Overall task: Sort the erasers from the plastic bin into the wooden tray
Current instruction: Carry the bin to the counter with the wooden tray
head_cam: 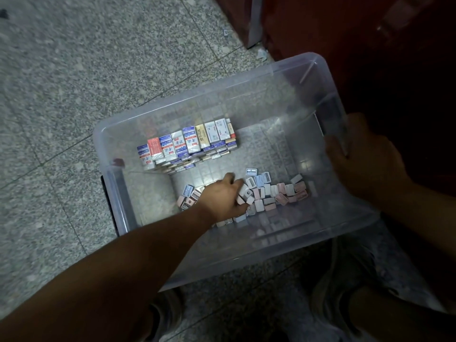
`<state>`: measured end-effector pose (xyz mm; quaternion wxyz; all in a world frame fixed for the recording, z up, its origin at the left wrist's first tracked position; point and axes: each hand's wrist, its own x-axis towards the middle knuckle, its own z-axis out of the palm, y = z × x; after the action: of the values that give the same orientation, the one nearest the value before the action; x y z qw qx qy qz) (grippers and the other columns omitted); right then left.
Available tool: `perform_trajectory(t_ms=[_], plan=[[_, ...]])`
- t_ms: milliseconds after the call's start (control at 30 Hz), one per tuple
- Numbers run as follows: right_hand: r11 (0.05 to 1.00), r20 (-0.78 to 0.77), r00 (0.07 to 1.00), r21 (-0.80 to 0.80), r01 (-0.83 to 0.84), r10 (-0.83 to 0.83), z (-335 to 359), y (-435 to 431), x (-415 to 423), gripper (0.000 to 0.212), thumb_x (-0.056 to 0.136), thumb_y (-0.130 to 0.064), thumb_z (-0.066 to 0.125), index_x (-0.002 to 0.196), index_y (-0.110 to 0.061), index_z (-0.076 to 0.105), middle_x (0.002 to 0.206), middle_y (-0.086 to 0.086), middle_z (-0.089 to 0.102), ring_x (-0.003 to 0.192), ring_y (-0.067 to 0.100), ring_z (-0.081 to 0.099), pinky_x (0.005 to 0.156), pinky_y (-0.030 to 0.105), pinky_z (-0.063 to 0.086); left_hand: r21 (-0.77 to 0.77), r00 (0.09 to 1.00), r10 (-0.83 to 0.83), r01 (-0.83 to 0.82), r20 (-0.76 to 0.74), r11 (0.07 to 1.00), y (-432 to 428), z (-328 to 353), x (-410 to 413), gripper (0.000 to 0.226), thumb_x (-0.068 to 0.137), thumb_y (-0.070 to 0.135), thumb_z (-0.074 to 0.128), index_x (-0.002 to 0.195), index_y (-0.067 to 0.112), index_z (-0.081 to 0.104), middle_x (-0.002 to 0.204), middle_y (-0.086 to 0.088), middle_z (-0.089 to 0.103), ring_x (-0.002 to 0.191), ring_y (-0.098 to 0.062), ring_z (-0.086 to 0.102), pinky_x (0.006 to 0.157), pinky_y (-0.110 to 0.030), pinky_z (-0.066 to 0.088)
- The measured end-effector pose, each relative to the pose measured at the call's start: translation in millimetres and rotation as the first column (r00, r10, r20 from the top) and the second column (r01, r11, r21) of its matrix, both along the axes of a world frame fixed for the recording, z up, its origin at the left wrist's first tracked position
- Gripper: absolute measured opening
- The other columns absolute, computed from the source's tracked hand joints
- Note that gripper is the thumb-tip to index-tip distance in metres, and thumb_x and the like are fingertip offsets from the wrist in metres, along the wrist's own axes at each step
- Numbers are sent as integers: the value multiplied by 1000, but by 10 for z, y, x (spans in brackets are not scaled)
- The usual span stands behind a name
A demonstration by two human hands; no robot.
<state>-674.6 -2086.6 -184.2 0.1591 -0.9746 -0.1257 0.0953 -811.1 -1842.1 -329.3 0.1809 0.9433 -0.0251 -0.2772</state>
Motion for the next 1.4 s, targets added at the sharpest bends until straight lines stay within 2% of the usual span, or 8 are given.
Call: perform_trajectory(t_ms=[200,433,533,667,800,1033,1267,1400], plan=[[1000,4,1000,-25,15,-15,14,-5,7,39,101,-41,49,121,-7,50,72,5,44,70,44,59,67,37,31,-138,975,207,-216,-75,967,31,0,17,61,84,37,74,138,16,53,133,-12,37,94,-33,65,86,-33,55],[996,-19,999,-81,-40,38,9,-2,11,56,97,-56,31,119,-10,53,85,6,51,52,19,31,63,33,25,-175,973,228,-228,-18,958,13,-36,-89,59,83,43,77,132,15,57,133,-9,36,87,-27,65,86,-33,55],[998,-23,999,50,29,-28,28,19,7,35,101,-39,51,116,-8,49,77,7,48,57,34,48,65,35,31,-191,960,281,-277,-8,942,-16,-58,-79,50,86,36,75,128,16,59,131,-7,36,86,-24,67,86,-35,57],[998,-3,998,-16,-66,66,21,9,15,48,99,-49,40,116,-7,53,81,2,44,50,20,33,60,31,24,-224,932,361,-358,-29,906,-18,-49,-52,35,84,26,75,117,16,64,126,-1,37,82,-17,64,79,-20,48],[997,-32,999,71,12,-10,52,28,12,30,100,-32,57,113,-8,47,71,5,44,63,40,55,66,37,33,-296,898,435,-433,-62,851,-30,-27,-4,28,77,22,79,104,20,68,117,0,43,87,-16,62,84,-21,50],[997,-48,999,83,3,1,56,32,3,30,100,-37,50,113,-11,45,72,6,50,64,27,44,69,36,36,-432,845,522,-515,-112,741,44,150,125,28,71,5,85,90,19,70,107,-9,63,108,-17,54,91,-16,46],[998,62,998,55,-14,10,33,72,-20,38,97,-29,59,123,-2,52,92,20,60,85,43,62,73,43,45,-516,799,573,-574,-183,635,134,598,46,37,65,3,87,75,31,65,98,1,60,88,-18,63,80,-26,52],[997,26,1000,73,-5,3,89,87,-14,29,98,-27,59,112,-2,51,71,2,39,64,26,45,61,31,29,-524,807,551,-570,-213,633,106,942,-43,29,68,12,87,76,32,67,87,9,67,75,-11,65,68,-21,50]])
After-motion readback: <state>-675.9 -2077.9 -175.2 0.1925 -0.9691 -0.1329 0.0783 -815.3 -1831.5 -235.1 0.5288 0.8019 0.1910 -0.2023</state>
